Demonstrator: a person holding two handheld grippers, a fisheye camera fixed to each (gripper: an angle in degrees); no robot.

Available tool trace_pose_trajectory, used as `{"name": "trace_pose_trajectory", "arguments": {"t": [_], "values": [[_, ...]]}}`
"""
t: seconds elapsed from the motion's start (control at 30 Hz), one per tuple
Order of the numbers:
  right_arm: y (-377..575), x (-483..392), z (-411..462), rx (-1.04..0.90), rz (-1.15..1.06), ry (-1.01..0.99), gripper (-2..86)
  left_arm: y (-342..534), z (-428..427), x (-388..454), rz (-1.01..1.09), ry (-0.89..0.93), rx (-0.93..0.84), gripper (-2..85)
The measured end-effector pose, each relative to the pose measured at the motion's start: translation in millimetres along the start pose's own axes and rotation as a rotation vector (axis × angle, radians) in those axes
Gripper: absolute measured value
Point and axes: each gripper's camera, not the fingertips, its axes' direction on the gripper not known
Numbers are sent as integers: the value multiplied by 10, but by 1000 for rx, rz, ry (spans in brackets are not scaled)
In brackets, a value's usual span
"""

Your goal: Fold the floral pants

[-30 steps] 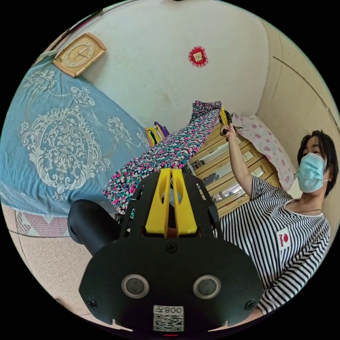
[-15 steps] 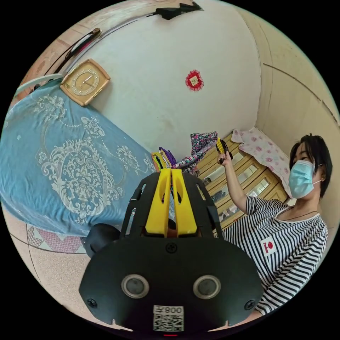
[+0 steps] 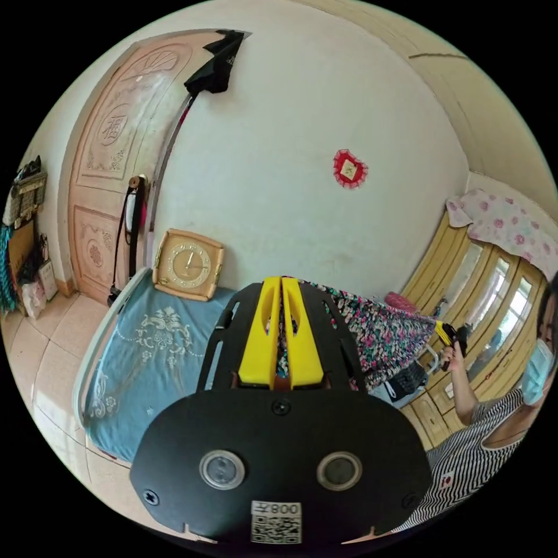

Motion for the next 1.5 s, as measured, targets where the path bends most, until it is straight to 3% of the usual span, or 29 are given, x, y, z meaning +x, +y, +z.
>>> {"name": "trace_pose_trajectory", "arguments": {"t": [0.13,0.17,0.23,0.33,0.47,0.6,0.83,1.0,1.17,1.33,1.5], "values": [[718,995,515,-245,221,180,3,-3,1255,-375,-50,-259,-259,4],[1042,1399,580,-280,361,227,3,77,1451,-455,-76,-294,-318,5],[1513,1904,617,-333,523,207,3,493,2085,-746,-145,-398,-550,9],[1958,2218,560,-340,629,180,4,943,2350,-985,-201,-433,-647,19],[1808,2278,880,-487,541,293,17,1225,2132,-1211,-260,-309,-577,51],[1373,2195,1798,-645,318,313,44,1473,1723,-1491,-367,-208,-466,73],[1069,1812,3568,-909,-52,389,65,1971,1656,-1754,-489,-312,-550,85],[1451,1658,4549,-1139,-264,590,58,2152,1798,-1789,-509,-381,-581,81],[1611,1510,4685,-1137,-309,668,25,2275,2089,-1875,-547,-354,-636,44],[1511,1442,4598,-1170,-219,614,7,2172,2207,-1924,-551,-297,-626,22],[690,1067,3623,-932,-159,618,3,1939,2112,-1830,-498,-240,-539,15]]}}
